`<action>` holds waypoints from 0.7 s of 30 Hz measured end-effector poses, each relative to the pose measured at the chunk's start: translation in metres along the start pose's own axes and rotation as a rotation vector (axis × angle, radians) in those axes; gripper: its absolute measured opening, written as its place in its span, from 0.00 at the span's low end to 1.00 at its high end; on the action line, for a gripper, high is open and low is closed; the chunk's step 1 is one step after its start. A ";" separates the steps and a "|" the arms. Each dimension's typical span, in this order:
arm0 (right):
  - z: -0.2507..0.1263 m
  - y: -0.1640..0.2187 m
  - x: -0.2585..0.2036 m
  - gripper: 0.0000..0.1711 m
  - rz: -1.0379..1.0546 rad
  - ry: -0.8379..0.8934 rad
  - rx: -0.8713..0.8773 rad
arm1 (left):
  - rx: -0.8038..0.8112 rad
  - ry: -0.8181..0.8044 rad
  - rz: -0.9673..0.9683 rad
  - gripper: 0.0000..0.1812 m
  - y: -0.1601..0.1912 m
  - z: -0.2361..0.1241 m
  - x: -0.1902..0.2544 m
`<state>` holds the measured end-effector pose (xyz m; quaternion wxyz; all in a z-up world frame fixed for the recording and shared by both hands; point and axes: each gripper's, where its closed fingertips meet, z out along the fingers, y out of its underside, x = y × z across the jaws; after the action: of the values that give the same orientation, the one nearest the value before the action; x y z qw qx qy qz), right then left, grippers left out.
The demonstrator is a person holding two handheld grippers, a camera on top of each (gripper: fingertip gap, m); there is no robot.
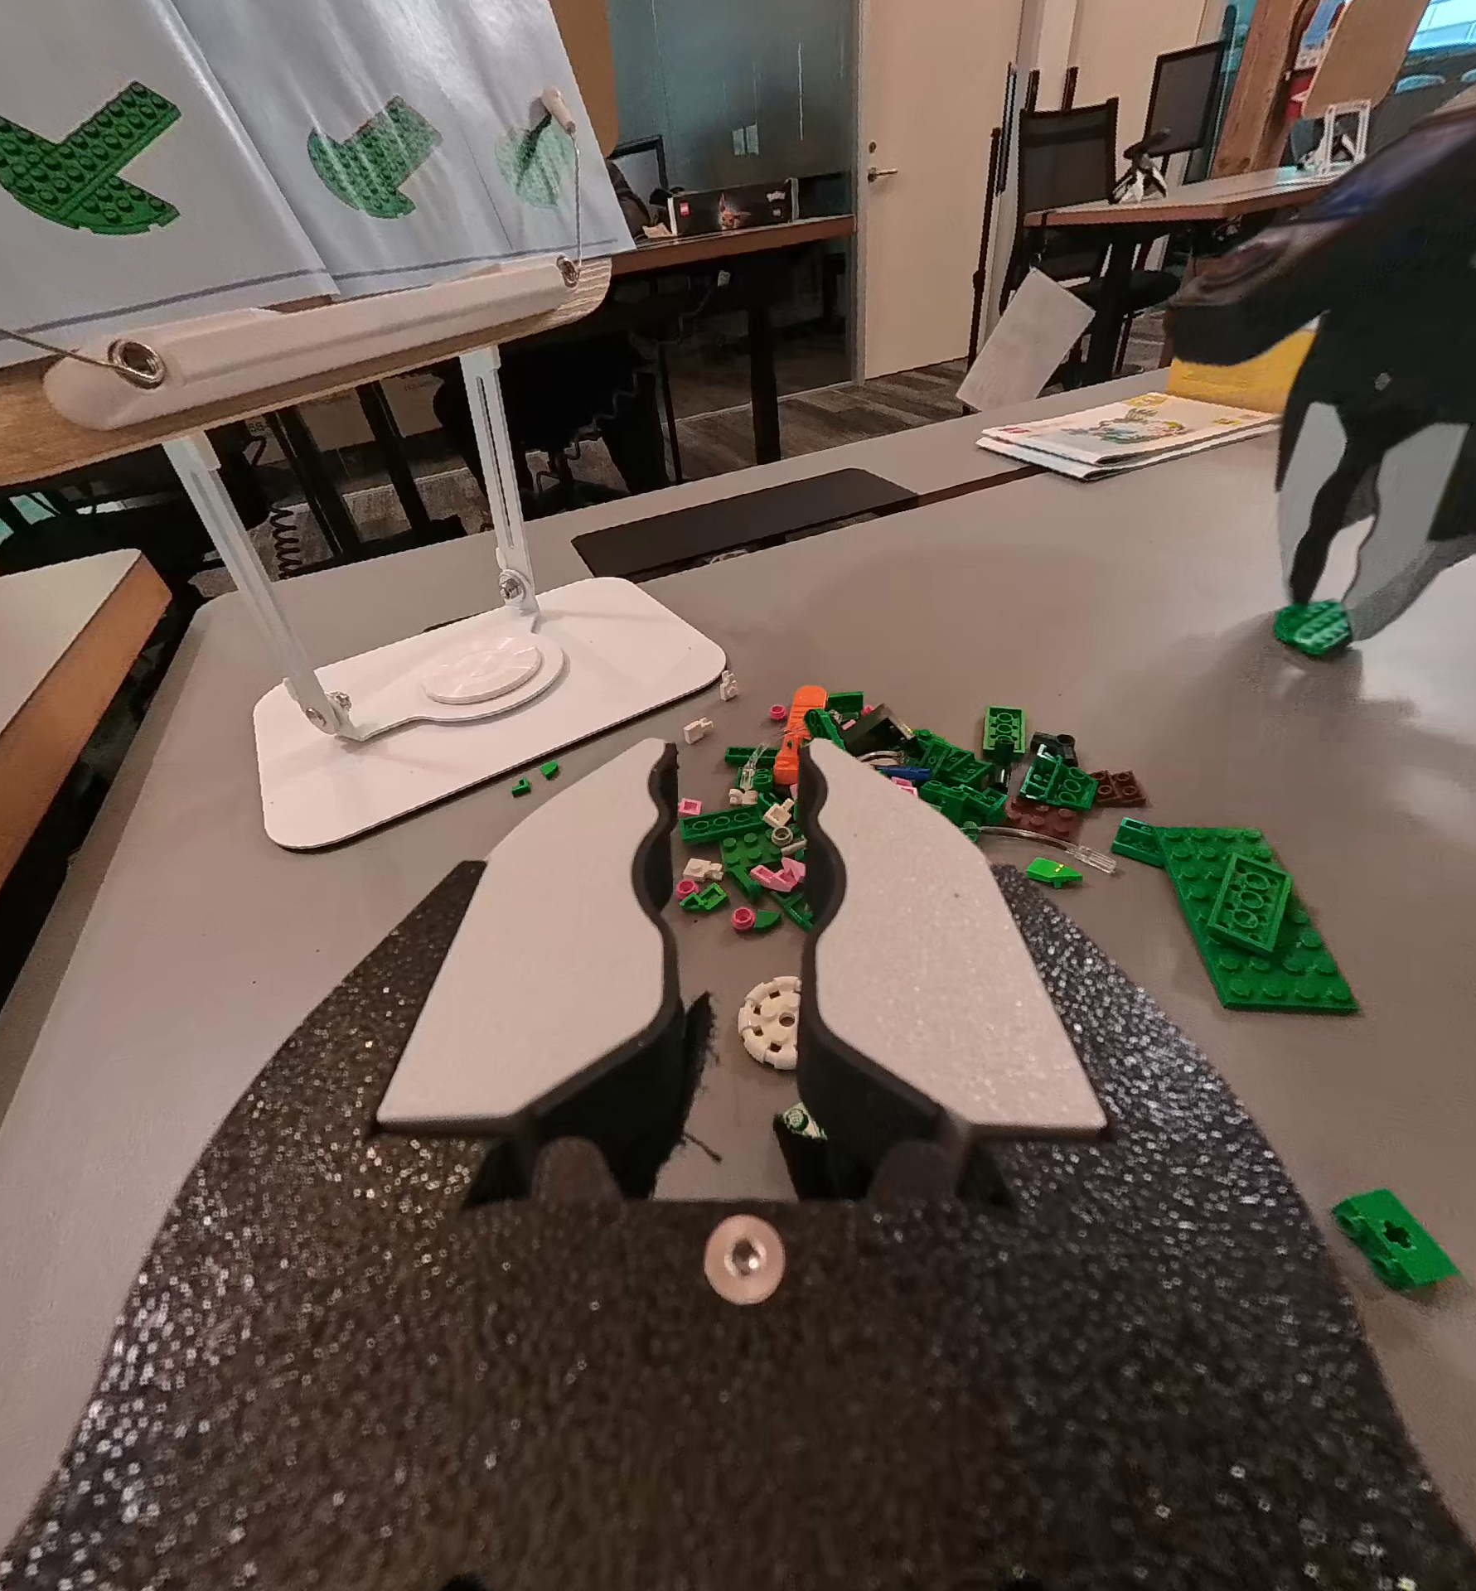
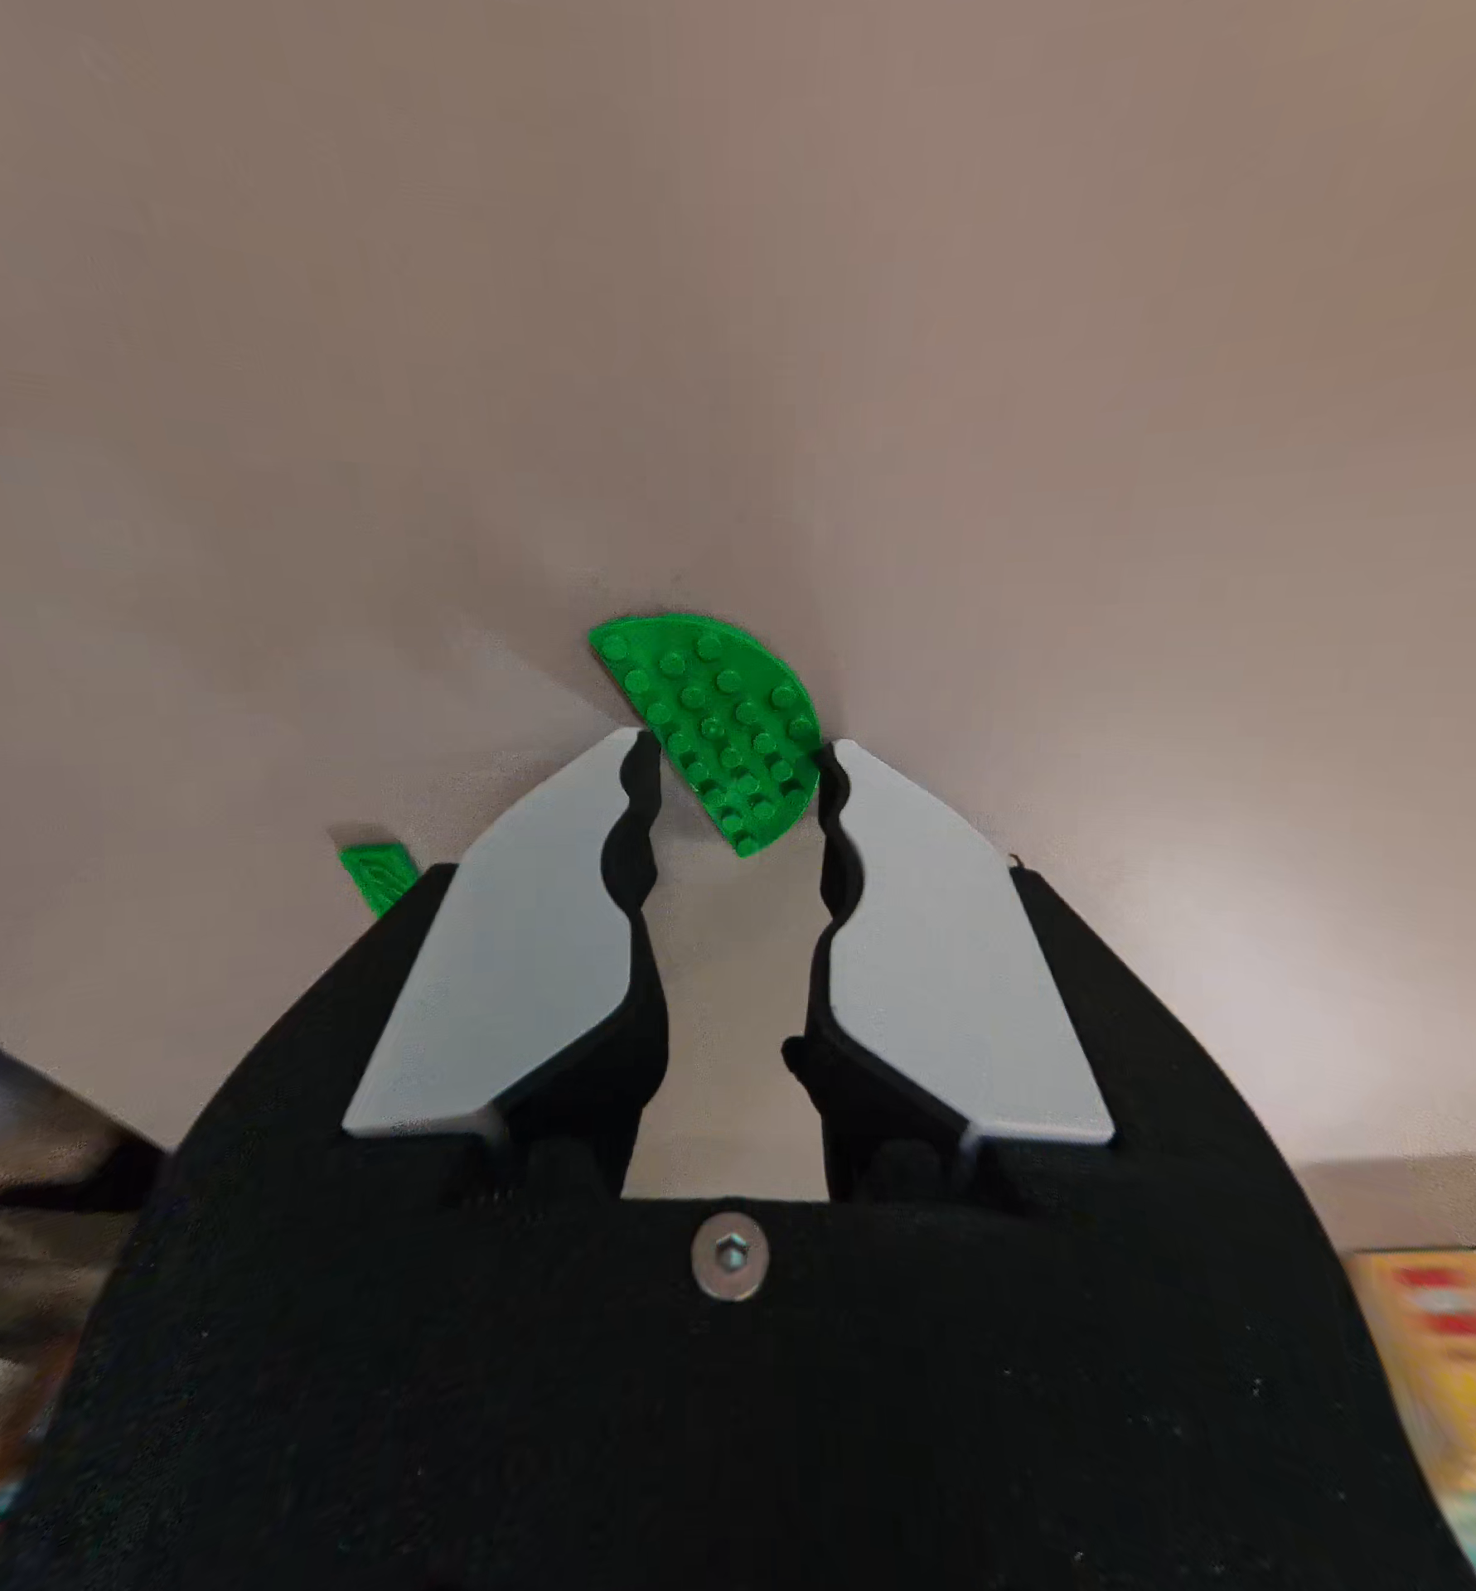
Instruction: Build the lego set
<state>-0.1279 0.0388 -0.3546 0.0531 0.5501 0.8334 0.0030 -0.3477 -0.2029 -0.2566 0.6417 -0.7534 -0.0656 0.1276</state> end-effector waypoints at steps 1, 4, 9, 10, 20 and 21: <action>0.000 0.002 0.000 0.20 0.107 -0.026 0.014 | -0.002 -0.001 -0.001 0.14 0.000 0.000 0.000; -0.006 0.005 -0.005 0.32 0.227 -0.095 0.028 | 0.001 -0.002 -0.002 0.14 0.000 0.000 0.000; -0.051 -0.080 -0.012 0.29 -0.014 -0.026 0.447 | -0.001 -0.001 -0.002 0.14 0.000 0.000 0.000; -0.054 -0.099 -0.021 0.26 -0.062 -0.039 0.505 | -0.003 -0.001 -0.001 0.14 0.001 0.000 0.000; -0.018 -0.210 -0.033 0.17 -0.149 -0.128 0.560 | -0.003 0.005 0.010 0.14 -0.001 0.001 0.002; -0.017 -0.214 -0.037 0.17 -0.160 -0.141 0.556 | -0.003 0.006 0.011 0.14 -0.001 0.001 0.003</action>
<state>-0.3111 -0.0781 -0.3481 -0.0419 0.4748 0.8372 -0.2680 -0.3455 -0.2011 -0.2564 0.6399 -0.7552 -0.0599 0.1287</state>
